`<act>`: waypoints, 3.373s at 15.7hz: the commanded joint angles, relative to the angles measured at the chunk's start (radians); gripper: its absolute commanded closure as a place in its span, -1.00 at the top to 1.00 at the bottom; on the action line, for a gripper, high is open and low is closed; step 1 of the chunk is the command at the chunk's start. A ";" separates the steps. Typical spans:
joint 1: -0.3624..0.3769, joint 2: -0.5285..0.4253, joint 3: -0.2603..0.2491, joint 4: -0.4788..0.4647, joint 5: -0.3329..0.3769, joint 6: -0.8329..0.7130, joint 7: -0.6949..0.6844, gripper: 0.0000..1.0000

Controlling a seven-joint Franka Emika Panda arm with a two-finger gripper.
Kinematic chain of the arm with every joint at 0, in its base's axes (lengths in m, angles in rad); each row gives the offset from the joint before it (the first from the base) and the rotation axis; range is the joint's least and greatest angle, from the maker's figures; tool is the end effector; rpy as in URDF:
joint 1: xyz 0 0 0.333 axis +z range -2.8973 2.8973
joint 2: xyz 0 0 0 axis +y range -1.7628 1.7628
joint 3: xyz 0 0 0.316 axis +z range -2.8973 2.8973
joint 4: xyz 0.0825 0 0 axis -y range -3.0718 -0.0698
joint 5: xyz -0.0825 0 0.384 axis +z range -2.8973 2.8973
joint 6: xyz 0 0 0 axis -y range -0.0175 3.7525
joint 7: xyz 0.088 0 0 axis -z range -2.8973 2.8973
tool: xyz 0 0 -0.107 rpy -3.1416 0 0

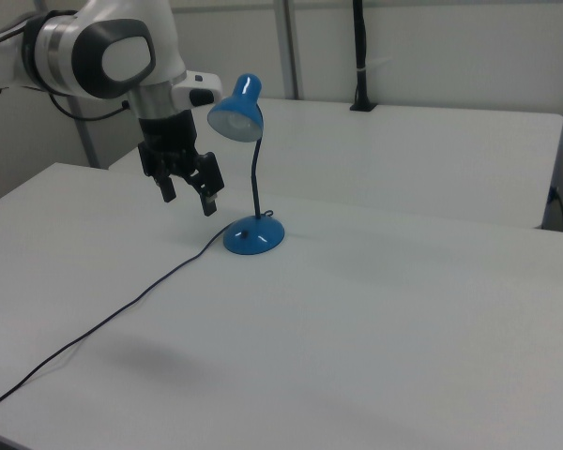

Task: Turn on the lamp
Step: 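Move the gripper toward the blue lamp's round base, closing the fingers, then lower the closed gripper down onto the switch on the lamp base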

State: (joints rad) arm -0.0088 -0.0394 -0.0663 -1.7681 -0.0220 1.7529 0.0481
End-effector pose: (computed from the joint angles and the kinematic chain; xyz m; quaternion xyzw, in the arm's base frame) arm 0.5510 -0.0440 0.5682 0.9981 -0.0597 0.0119 0.0097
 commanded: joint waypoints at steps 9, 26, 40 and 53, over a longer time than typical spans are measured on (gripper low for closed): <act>-0.002 0.027 -0.012 0.055 0.019 -0.036 -0.065 1.00; 0.096 0.113 -0.058 0.075 0.118 0.100 -0.198 -1.00; 0.188 0.390 -0.073 0.088 0.168 0.651 -0.103 -1.00; 0.219 0.598 -0.073 0.236 0.154 0.715 -0.071 -1.00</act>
State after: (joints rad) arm 0.1778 0.5097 -0.1170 -1.5849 0.1219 2.4455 -0.0375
